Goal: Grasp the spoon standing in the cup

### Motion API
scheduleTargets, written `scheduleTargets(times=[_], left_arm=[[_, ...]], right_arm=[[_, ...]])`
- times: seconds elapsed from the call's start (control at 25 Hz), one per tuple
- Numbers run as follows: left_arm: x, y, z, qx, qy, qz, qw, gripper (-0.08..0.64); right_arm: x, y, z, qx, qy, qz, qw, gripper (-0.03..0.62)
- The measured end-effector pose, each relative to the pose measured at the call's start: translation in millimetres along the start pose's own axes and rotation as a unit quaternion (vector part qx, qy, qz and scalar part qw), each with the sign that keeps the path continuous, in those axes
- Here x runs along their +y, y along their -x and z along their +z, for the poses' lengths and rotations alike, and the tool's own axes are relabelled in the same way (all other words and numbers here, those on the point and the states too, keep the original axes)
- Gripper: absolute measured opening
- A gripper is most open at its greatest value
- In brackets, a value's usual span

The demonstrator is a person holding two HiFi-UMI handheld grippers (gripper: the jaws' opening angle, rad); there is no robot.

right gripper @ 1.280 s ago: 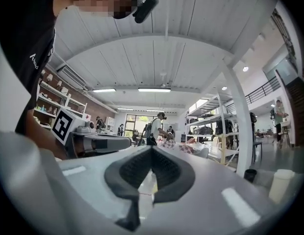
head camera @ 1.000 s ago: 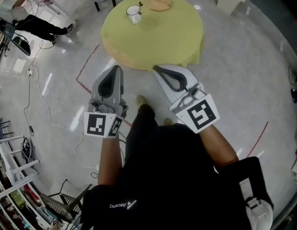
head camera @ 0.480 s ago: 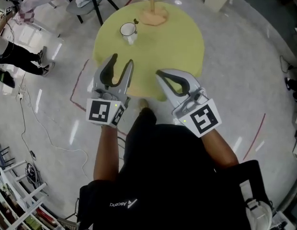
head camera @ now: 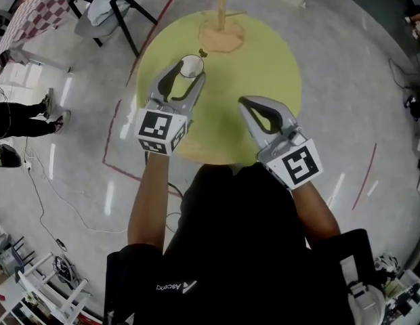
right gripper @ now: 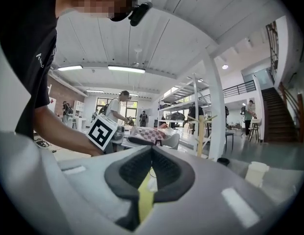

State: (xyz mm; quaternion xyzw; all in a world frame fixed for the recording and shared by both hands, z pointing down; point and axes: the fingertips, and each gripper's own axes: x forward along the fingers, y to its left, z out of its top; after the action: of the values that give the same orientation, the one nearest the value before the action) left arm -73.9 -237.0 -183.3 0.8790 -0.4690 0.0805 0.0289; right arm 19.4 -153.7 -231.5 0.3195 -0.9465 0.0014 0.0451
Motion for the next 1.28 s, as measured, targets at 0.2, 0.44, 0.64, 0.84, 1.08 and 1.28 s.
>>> scheduleTargets(times=[0.2, 0.44, 0.64, 0.84, 1.08, 1.28], left_arm=[[7.8, -39.2, -31.5, 0.061, 0.000, -0.018, 0.9980, 0.218], [26.1, -85.7, -76.6, 0.122, 0.012, 0.001, 0.9925, 0.239], [17.9, -105.0, -75.8, 0.167, -0.016, 0.041, 0.9850, 0.242], [13.4, -115.5, -84.8, 0.205, -0.049, 0.062, 0.9756, 0.232], [18.9, -110.5, -91.5, 0.224, -0.060, 0.082, 0.9694, 0.123], [17.9, -105.0, -83.0, 0.202, -0.052, 0.085, 0.9743, 0.121]], right_arm=[[-20.2, -5.4, -5.7, 0.013, -0.006, -0.011, 1.000, 0.003], [-47.7, -19.5, -19.2, 0.029, -0.013, 0.002, 0.999, 0.003], [-74.4, 5.8, -15.2, 0.034, -0.019, 0.000, 0.999, 0.003], [-94.3, 14.4, -28.1, 0.038, -0.027, -0.002, 0.999, 0.003], [-96.5, 12.6, -31.2, 0.032, -0.029, -0.003, 0.999, 0.003], [-96.6, 13.8, -31.1, 0.037, -0.031, -0.008, 0.999, 0.003]])
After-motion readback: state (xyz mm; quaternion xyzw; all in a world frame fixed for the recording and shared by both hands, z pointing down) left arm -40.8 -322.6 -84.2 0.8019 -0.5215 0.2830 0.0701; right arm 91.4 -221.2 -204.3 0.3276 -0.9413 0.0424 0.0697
